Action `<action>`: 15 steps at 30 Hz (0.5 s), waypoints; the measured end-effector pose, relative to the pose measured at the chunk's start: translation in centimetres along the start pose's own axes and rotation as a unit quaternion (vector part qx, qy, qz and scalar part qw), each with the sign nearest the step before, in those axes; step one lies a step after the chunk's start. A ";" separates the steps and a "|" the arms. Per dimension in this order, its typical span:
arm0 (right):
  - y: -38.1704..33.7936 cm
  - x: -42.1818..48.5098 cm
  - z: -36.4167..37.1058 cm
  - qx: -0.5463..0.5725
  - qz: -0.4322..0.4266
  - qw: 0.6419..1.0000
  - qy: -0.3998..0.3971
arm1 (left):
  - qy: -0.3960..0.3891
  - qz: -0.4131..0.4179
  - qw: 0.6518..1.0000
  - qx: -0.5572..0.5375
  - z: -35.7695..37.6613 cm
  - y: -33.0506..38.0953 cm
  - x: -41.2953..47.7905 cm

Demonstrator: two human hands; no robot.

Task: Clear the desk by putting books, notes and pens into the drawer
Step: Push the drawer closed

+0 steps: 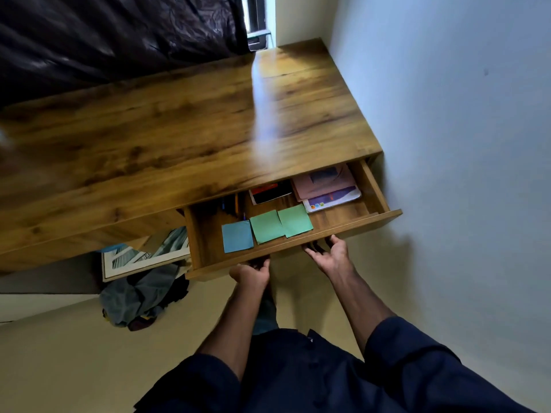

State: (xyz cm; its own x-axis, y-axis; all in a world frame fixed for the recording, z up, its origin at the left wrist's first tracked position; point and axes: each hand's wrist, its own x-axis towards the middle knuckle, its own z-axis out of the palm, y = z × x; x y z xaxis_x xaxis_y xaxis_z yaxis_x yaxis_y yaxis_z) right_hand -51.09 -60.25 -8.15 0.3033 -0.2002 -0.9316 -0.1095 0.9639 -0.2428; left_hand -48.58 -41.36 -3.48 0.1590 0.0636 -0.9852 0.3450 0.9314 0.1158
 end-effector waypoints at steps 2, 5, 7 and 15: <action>-0.4 0.6 2.4 -0.003 0.000 1.000 0.005 | 0.002 0.001 1.000 0.008 2.1 0.8 0.4; -1.1 2.1 6.3 0.002 0.002 1.000 0.011 | 0.013 -0.003 1.000 -0.008 5.9 2.0 0.9; -1.3 2.6 8.2 0.014 0.001 1.000 0.006 | 0.014 -0.001 1.000 -0.018 7.9 2.5 1.2; -2.3 4.6 14.8 0.037 -0.007 0.999 0.003 | -0.037 -0.021 0.999 0.007 13.8 4.9 3.3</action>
State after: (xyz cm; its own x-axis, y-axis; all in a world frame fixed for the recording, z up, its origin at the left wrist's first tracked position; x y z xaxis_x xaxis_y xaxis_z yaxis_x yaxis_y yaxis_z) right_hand -35.45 -60.74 -7.87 0.2979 -0.2147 -0.9301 -0.0357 0.9712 -0.2356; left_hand -33.60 -41.58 -4.43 0.2128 -0.0022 -0.9771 0.3662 0.9273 0.0777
